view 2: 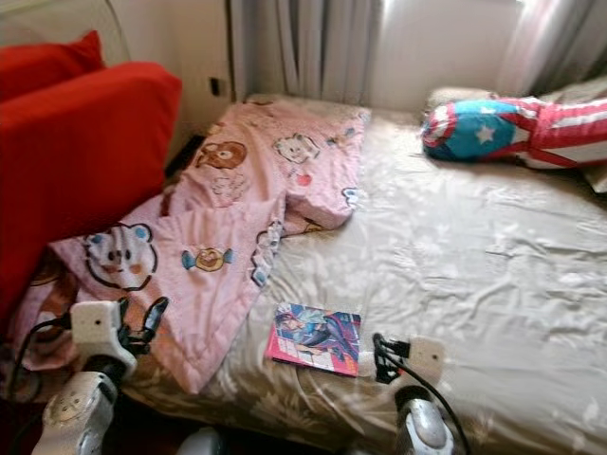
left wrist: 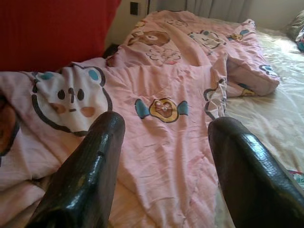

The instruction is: Clean up the room

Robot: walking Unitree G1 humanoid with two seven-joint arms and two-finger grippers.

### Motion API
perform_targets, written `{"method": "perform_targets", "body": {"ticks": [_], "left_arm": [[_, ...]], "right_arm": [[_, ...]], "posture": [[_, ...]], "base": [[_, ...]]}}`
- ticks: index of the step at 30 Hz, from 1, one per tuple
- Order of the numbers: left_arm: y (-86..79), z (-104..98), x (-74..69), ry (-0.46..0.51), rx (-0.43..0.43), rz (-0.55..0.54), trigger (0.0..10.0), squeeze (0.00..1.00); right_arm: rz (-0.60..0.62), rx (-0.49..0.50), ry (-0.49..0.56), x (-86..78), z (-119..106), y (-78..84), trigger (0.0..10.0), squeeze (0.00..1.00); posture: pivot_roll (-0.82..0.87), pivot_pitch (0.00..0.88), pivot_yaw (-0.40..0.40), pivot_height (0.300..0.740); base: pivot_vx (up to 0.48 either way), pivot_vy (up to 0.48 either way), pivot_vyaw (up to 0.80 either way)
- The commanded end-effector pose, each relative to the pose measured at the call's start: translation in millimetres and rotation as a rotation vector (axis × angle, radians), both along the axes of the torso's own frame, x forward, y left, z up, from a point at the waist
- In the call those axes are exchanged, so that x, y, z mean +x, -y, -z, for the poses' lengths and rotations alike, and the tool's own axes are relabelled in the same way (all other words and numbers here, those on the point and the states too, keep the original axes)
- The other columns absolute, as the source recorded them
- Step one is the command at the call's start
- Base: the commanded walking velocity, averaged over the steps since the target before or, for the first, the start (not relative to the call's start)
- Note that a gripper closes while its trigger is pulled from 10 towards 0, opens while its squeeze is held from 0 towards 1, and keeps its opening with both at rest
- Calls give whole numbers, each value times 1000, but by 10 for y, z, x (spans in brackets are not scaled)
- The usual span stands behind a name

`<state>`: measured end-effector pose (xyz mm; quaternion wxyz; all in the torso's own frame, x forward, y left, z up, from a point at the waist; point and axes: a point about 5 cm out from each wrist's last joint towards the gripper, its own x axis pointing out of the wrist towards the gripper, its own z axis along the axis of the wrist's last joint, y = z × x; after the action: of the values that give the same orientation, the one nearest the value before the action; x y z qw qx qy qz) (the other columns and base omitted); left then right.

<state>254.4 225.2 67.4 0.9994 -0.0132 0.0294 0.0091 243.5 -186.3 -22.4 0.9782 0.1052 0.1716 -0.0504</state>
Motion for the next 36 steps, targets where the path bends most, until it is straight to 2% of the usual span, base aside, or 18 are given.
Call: {"method": "perform_targets", "body": {"ticks": [1, 20, 28, 30, 34, 36], "left_arm": [[53, -5, 26, 1, -16, 21, 10000, 0], [54, -16, 22, 4, -15, 26, 10000, 0], [32, -18, -2, 4, -3, 18, 10000, 0], [11, -46, -23, 8, 9, 11, 10000, 0], [15, -60, -23, 6, 17, 20, 10000, 0], [-13, -99, 1, 10, 27, 20, 10000, 0]], "right_arm": [[27, -1, -6, -23, 11, 63, 10000, 0], [1, 19, -45, -60, 72, 7, 10000, 0], [-16, 50, -106, -101, 155, -34, 10000, 0], [-38, 79, -146, -101, 192, -77, 10000, 0], [-77, 77, -172, -86, 207, -116, 10000, 0], [-109, 68, -219, -77, 235, -154, 10000, 0]], "posture": [[36, 13, -68, 657], [36, 26, -66, 657], [48, 38, -71, 657], [52, 60, -69, 657], [50, 91, -64, 657], [41, 125, -62, 657]], "base": [[251, 0, 0], [311, 0, 0], [0, 0, 0], [0, 0, 0], [0, 0, 0], [0, 0, 0]]}}
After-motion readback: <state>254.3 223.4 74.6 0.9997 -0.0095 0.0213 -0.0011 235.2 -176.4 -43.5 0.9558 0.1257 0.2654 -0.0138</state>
